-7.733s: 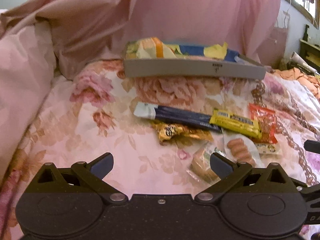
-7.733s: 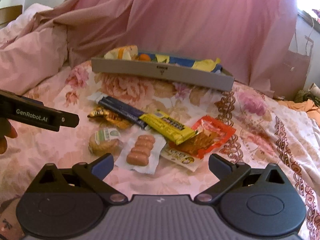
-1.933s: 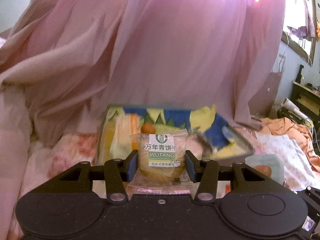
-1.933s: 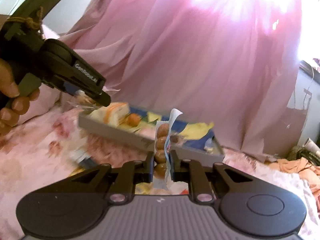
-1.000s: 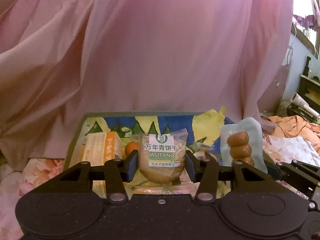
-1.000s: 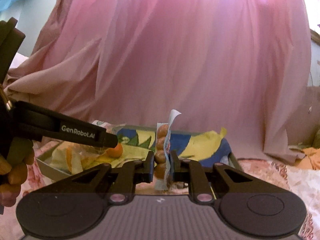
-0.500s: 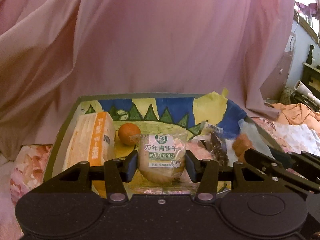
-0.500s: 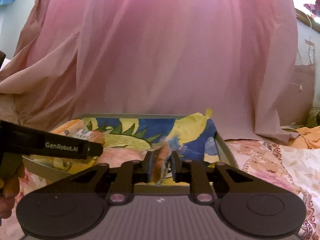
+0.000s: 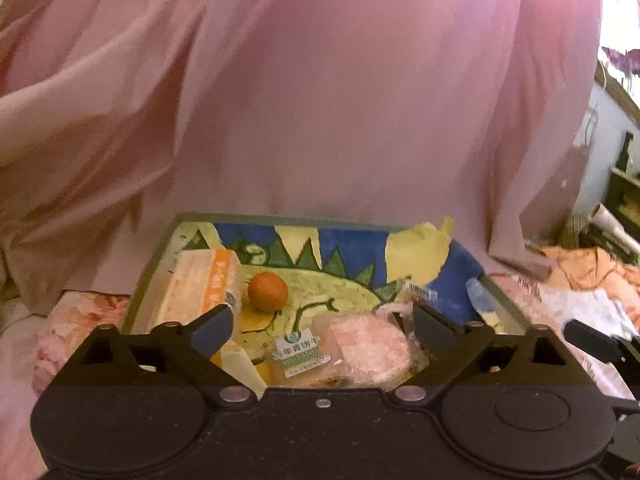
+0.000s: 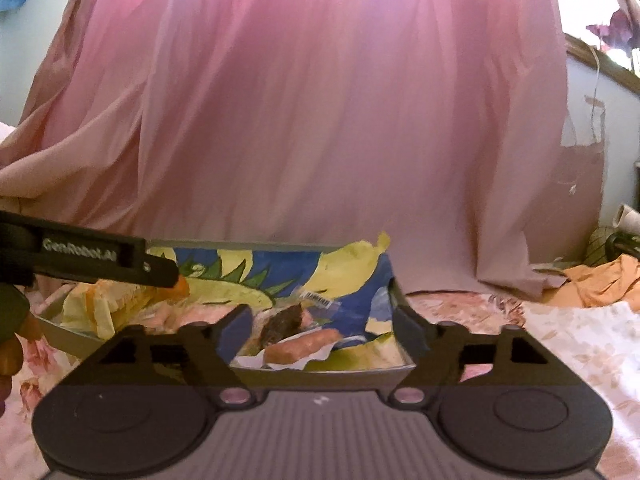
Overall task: Organize snacks
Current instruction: 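Withdraw both tools from the tray toward the remaining snacks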
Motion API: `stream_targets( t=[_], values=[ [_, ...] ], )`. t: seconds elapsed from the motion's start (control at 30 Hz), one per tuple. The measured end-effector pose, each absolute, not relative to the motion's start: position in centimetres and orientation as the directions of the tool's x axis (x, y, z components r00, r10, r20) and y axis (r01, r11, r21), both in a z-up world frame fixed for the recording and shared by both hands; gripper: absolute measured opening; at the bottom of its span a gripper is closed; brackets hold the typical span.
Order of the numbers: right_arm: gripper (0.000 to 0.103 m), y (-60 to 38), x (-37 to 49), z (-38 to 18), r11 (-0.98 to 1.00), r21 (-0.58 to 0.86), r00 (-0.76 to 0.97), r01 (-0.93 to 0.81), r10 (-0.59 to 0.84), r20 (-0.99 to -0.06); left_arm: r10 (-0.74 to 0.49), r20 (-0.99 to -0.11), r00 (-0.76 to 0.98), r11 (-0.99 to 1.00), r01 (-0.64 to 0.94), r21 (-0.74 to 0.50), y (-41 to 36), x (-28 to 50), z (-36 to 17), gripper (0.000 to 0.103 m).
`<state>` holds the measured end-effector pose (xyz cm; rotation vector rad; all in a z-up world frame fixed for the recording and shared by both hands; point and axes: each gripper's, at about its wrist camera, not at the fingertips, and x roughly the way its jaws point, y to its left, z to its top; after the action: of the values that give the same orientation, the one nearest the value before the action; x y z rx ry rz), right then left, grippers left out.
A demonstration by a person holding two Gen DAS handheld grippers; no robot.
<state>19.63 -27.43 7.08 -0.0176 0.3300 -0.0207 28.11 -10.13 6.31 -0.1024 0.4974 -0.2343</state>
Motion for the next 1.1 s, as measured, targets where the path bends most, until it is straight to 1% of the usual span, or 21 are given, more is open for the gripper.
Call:
stream_targets(
  t=[0.27,0.5,0.77,0.93,1.1],
  values=[
    [0.102,-27.9,16.3,9.2,0.999,-0.029,0.962,0.024,-0.031,-0.272,-0.217,-0.412,0.885,0.972,0.158,-0.173,-8.6,24.8,7.9,0.102],
    [0.103,-27.6,13.1,10.0,0.999,-0.036,0.966,0.019,-0.027,-0.258,-0.183,-0.385,0.905,0.976,0.12,-0.181,-6.9,21.5,8.8,0.102],
    [0.103,-26.8,9.7,10.0,1.0,-0.012,0.968,0.021,-0.023,-0.248,-0.16,-0.373,0.914,0.979,0.098,-0.18,-5.1,17.8,9.1,0.102],
    [0.103,-26.1,7.9,9.8,1.0,-0.013,0.968,0.016,-0.019,-0.251,-0.153,-0.377,0.914,0.979,0.088,-0.186,-4.3,15.7,8.8,0.102],
    [0.103,-25.4,6.4,9.1,1.0,-0.012,0.962,0.007,-0.01,-0.273,-0.151,-0.39,0.908,0.979,0.083,-0.185,-3.7,13.9,8.1,0.102]
  ],
)
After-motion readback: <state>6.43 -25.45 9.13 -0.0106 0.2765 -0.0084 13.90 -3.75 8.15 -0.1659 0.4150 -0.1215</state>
